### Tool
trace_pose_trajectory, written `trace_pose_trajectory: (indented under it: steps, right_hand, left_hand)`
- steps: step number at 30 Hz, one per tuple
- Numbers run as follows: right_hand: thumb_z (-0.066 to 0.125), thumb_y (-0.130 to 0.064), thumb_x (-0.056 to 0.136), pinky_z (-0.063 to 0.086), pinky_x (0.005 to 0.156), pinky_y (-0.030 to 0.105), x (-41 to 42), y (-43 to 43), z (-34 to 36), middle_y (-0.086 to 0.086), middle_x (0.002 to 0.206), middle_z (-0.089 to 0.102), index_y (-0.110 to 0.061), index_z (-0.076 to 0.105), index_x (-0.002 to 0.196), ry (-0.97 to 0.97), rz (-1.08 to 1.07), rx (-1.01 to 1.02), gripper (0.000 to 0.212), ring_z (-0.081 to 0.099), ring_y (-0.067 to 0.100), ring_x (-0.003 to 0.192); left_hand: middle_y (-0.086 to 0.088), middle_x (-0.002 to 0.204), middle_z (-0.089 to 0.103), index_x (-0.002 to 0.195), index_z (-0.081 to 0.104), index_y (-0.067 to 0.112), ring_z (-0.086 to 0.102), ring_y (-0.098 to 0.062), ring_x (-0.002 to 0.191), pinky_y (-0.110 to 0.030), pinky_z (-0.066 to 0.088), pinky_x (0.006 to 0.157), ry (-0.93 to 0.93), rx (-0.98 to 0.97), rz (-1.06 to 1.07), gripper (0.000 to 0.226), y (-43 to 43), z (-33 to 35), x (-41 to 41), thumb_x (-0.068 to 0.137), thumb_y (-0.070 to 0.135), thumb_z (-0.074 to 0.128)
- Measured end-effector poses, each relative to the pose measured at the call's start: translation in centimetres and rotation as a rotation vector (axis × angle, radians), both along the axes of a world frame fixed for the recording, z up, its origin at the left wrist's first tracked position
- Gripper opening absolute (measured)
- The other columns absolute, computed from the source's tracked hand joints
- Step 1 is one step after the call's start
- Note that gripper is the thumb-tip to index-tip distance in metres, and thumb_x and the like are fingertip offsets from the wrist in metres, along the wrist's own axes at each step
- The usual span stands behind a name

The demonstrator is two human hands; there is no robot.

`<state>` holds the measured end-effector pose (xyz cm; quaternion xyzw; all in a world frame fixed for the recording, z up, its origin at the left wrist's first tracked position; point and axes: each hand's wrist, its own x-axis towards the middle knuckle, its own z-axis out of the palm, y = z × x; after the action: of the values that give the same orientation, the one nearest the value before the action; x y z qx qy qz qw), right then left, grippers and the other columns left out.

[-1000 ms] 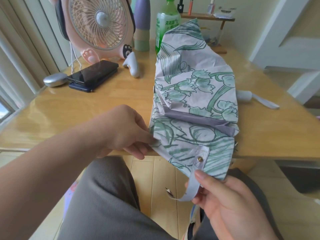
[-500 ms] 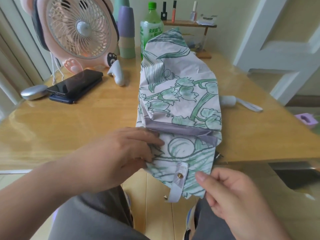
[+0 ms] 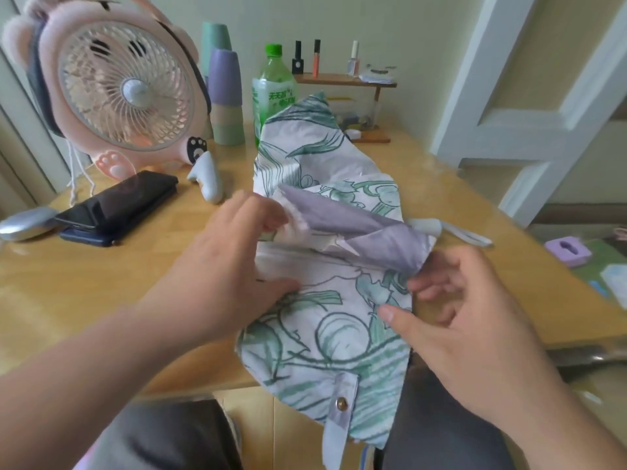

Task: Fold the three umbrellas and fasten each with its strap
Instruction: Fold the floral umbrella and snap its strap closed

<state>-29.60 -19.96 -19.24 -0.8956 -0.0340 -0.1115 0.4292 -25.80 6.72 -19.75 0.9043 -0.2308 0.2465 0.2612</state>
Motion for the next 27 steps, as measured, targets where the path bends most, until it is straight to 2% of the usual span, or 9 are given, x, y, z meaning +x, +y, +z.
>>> trace_pose_trajectory:
  steps: [4, 7, 9, 12, 14, 18, 21, 23, 27]
  right_hand:
    - [0.085, -0.033, 0.076, 0.049, 0.077, 0.022, 3.2, 0.8, 0.8, -0.011, 0.093, 0.072, -0.043, 0.048, 0.12, -0.079, 0.028, 0.135, 0.058, 0.065, 0.003, 0.087]
    - [0.081, -0.018, 0.084, 0.042, 0.058, 0.01, 5.6, 1.3, 2.5, -0.013, 0.071, 0.067, -0.026, 0.065, 0.091, -0.18, -0.007, 0.106, 0.019, 0.057, 0.0, 0.063]
    - [0.079, -0.017, 0.086, 0.038, 0.052, 0.012, 6.6, 1.0, 3.2, -0.01, 0.059, 0.062, -0.02, 0.068, 0.076, -0.212, -0.013, 0.073, 0.015, 0.051, 0.004, 0.056]
    - [0.08, -0.018, 0.085, 0.042, 0.056, 0.015, 6.7, 0.2, 3.2, 0.001, 0.066, 0.068, -0.017, 0.073, 0.074, -0.222, -0.004, 0.092, 0.013, 0.058, 0.014, 0.064]
    - [0.079, -0.016, 0.083, 0.048, 0.062, 0.018, 6.1, 0.0, 2.5, -0.006, 0.074, 0.074, -0.018, 0.075, 0.077, -0.201, 0.034, 0.155, 0.007, 0.066, 0.014, 0.071]
    - [0.082, -0.015, 0.081, 0.053, 0.07, 0.017, 4.9, 0.2, 1.4, -0.02, 0.09, 0.077, -0.028, 0.077, 0.092, -0.193, 0.17, 0.221, 0.018, 0.07, 0.004, 0.08]
    - [0.084, -0.026, 0.083, 0.057, 0.078, 0.044, 3.7, 0.1, 0.6, -0.005, 0.097, 0.078, -0.033, 0.079, 0.1, -0.197, 0.247, 0.252, 0.019, 0.069, 0.028, 0.088]
    - [0.079, -0.039, 0.083, 0.053, 0.085, 0.059, 2.5, -0.6, -0.6, 0.013, 0.099, 0.075, -0.023, 0.08, 0.104, -0.182, 0.325, 0.278, 0.027, 0.066, 0.041, 0.096]
    - [0.078, -0.041, 0.083, 0.052, 0.084, 0.058, 0.1, -0.9, -2.4, 0.024, 0.092, 0.073, -0.004, 0.076, 0.095, -0.007, 0.395, 0.502, 0.039, 0.064, 0.049, 0.095]
  left_hand:
    - [0.005, 0.107, 0.051, 0.114, 0.037, 0.036, 0.054, -0.012, 0.091, -0.029, 0.048, 0.078, 0.079, -0.228, 0.217, 0.063, -0.8, 0.6, 2.0, 0.075, 0.034, 0.086]
    - [0.003, 0.101, 0.053, 0.108, 0.051, 0.024, 0.053, -0.019, 0.083, -0.03, 0.038, 0.066, 0.092, -0.183, 0.303, 0.045, -1.0, 1.8, 3.4, 0.076, 0.032, 0.082]
    - [0.005, 0.093, 0.058, 0.103, 0.052, 0.027, 0.055, -0.017, 0.079, -0.026, 0.039, 0.061, 0.12, -0.197, 0.286, 0.04, -0.7, 2.3, 3.7, 0.075, 0.032, 0.081]
    - [0.017, 0.091, 0.065, 0.118, 0.051, 0.03, 0.058, 0.002, 0.076, -0.012, 0.041, 0.062, 0.136, -0.237, 0.239, 0.052, 0.1, 2.1, 2.8, 0.076, 0.019, 0.08]
    - [0.022, 0.086, 0.069, 0.122, 0.056, 0.031, 0.057, 0.005, 0.072, -0.008, 0.04, 0.062, 0.1, -0.215, 0.201, 0.057, 0.7, 1.6, 2.2, 0.077, 0.004, 0.077]
    - [0.026, 0.1, 0.071, 0.125, 0.058, 0.033, 0.065, -0.012, 0.084, -0.027, 0.049, 0.073, 0.015, -0.301, 0.073, 0.054, 1.1, 1.0, 1.0, 0.081, 0.011, 0.082]
    - [0.008, 0.107, 0.068, 0.127, 0.058, 0.027, 0.064, -0.025, 0.092, -0.039, 0.051, 0.078, -0.045, -0.41, -0.015, 0.056, 0.9, 0.5, -0.6, 0.08, 0.034, 0.086]
    - [0.006, 0.097, 0.067, 0.113, 0.062, 0.027, 0.064, -0.025, 0.088, -0.038, 0.05, 0.077, -0.045, -0.448, -0.031, 0.042, 0.8, 0.0, -2.0, 0.078, 0.039, 0.081]
    - [0.016, 0.092, 0.067, 0.092, 0.063, 0.035, 0.065, -0.01, 0.089, -0.014, 0.045, 0.077, -0.006, -0.303, 0.083, 0.026, 0.8, -1.0, -3.6, 0.077, 0.038, 0.085]
